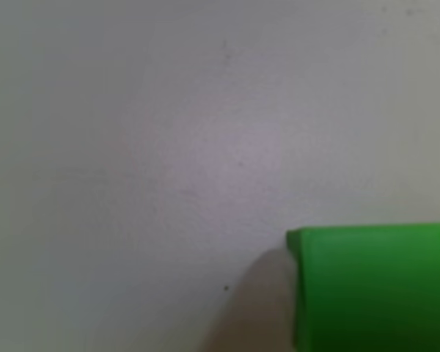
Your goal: Pick up green cube and drop it in the blue box
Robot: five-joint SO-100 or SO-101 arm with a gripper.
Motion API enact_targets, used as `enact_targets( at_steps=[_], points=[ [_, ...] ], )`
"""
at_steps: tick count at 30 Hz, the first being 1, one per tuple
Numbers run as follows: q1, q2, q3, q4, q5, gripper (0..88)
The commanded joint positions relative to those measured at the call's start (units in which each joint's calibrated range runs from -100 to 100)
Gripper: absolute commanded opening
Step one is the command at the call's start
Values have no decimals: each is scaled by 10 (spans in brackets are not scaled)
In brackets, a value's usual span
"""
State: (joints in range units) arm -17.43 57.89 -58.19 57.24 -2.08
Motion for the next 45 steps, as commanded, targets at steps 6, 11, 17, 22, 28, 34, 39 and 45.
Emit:
enact_targets(
  at_steps=[6,11,17,22,28,34,39,45],
  points=[
    [2,-11,-31,0,1,266],
    [-1,-11,-31,0,1,261],
    [2,-11,-31,0,1,261],
    [1,-11,-31,1,1,261],
    [2,-11,-31,2,2,260],
    [-2,-11,-31,25,2,232],
    [2,-13,-31,39,2,125],
    [4,-14,-31,41,1,2]
  ],
)
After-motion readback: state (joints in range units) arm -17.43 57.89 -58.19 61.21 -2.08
